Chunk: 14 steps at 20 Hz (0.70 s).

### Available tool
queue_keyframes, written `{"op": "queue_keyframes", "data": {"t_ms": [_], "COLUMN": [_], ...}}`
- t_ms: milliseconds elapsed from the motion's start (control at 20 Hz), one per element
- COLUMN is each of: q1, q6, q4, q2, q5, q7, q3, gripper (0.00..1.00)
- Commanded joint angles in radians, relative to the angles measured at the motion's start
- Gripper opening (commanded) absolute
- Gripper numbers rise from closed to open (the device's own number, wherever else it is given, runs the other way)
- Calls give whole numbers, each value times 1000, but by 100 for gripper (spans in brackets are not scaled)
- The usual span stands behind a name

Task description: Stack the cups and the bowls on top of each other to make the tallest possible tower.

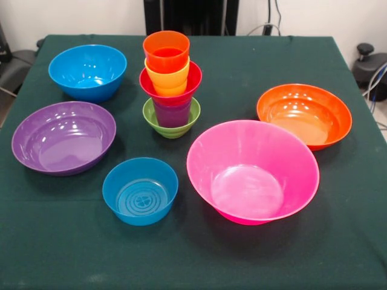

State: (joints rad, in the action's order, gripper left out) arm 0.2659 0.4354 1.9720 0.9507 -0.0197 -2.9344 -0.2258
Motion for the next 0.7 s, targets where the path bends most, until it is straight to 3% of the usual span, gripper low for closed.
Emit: {"op": "queue_keyframes", "data": {"t_ms": [50, 350, 700], "q1": [37, 89, 26], "q6": [-75, -155, -216], "q4": [138, 179, 204], "q2": [-10, -24, -51], "q5": [89, 145, 195], "q7": [128, 115, 53], "q3": [85, 113, 105], "gripper": [100, 100, 100]}}
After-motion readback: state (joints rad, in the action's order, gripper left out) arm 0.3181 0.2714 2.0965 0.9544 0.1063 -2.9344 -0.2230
